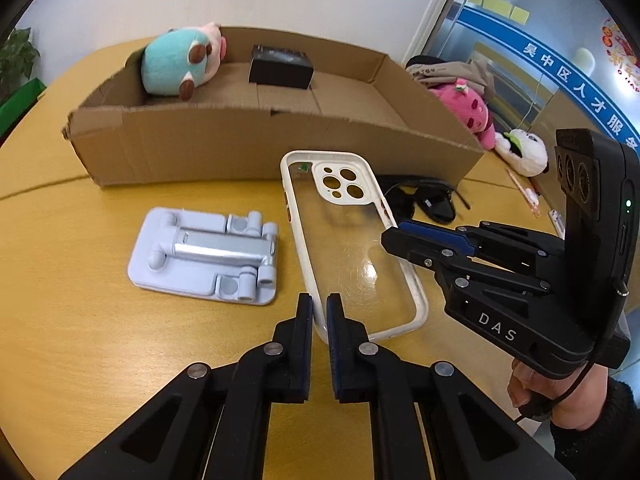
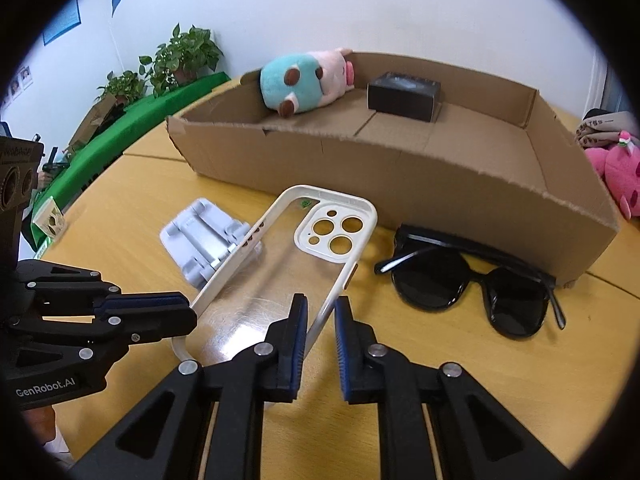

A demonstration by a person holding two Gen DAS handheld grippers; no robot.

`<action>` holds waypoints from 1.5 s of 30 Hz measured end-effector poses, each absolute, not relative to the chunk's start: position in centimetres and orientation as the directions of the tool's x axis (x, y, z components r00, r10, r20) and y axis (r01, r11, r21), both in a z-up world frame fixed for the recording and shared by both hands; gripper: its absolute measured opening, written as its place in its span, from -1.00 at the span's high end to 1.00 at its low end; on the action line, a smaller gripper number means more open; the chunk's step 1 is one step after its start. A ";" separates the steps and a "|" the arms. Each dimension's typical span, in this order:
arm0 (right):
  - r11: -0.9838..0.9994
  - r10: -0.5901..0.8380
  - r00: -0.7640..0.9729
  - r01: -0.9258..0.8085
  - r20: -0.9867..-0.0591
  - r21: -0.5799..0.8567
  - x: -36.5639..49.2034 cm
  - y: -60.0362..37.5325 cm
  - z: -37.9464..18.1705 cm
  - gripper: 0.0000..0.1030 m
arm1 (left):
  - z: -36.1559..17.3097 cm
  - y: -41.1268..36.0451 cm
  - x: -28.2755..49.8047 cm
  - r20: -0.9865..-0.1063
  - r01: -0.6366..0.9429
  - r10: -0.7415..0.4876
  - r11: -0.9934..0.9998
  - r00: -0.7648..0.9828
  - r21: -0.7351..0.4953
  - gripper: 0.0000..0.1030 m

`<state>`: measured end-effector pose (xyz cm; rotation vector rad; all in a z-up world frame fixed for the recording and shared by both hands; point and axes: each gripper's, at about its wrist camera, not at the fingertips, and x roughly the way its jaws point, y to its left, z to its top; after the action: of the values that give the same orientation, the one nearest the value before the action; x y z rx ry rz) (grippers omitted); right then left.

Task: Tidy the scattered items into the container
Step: 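Lift the phone case with the left gripper over the cardboard box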

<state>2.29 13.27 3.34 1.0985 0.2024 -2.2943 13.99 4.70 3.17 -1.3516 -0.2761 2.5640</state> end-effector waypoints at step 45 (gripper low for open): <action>-0.844 -0.439 -0.558 0.524 -0.705 0.111 0.5 14.3 6.6 0.78 | 6.5 5.1 13.7 -0.745 -0.148 0.335 -0.940 -0.576 -0.308 0.88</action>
<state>0.46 14.35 6.60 1.0294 0.1503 -2.3693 13.67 5.09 6.55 -1.2714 -0.3078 2.5508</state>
